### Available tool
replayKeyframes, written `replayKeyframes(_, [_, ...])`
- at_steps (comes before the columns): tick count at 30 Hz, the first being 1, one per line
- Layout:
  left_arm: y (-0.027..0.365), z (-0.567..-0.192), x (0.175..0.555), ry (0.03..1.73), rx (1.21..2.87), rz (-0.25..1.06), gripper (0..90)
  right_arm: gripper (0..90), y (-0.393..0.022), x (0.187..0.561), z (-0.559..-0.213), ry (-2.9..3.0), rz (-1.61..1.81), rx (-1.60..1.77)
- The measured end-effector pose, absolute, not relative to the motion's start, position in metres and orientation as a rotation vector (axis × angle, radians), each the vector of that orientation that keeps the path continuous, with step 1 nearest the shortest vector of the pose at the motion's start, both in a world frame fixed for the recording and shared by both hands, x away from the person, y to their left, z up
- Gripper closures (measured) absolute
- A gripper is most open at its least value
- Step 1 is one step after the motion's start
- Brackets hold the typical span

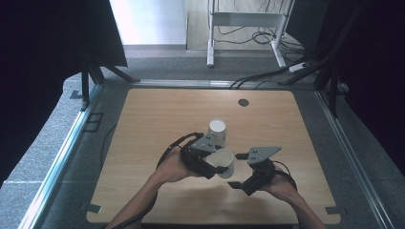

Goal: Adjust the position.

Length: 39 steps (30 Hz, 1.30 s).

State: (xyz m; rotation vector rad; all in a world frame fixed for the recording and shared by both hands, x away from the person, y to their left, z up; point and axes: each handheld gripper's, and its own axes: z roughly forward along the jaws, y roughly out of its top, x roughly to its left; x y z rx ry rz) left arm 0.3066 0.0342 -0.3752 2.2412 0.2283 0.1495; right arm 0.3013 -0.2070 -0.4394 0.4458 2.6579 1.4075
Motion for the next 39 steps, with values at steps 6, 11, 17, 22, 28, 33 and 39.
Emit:
replayKeyframes(6, [0.037,-0.374,0.306,0.259,2.267,0.175,30.2,0.0,-0.211,0.3,-0.439,2.639,1.373,0.469])
replayKeyframes(11, [0.04,-0.374,0.307,0.283,2.283,0.192,30.2,0.0,-0.215,0.299,-0.441,2.634,1.348,0.482])
replayKeyframes(17, [0.045,-0.372,0.308,0.303,2.298,0.223,30.2,0.0,-0.22,0.299,-0.442,2.618,1.346,0.512])
replayKeyframes(22, [0.05,-0.37,0.309,0.331,2.314,0.241,30.2,0.0,-0.225,0.299,-0.444,2.606,1.342,0.531])
replayKeyframes(28, [0.056,-0.37,0.31,0.359,2.328,0.254,30.2,0.0,-0.232,0.3,-0.447,2.592,1.329,0.556])
replayKeyframes(33, [0.061,-0.371,0.311,0.387,2.336,0.263,30.3,0.0,-0.236,0.3,-0.448,2.583,1.335,0.581])
replayKeyframes(39, [0.068,-0.371,0.313,0.435,2.341,0.276,30.2,0.0,-0.241,0.3,-0.451,2.572,1.33,0.607])
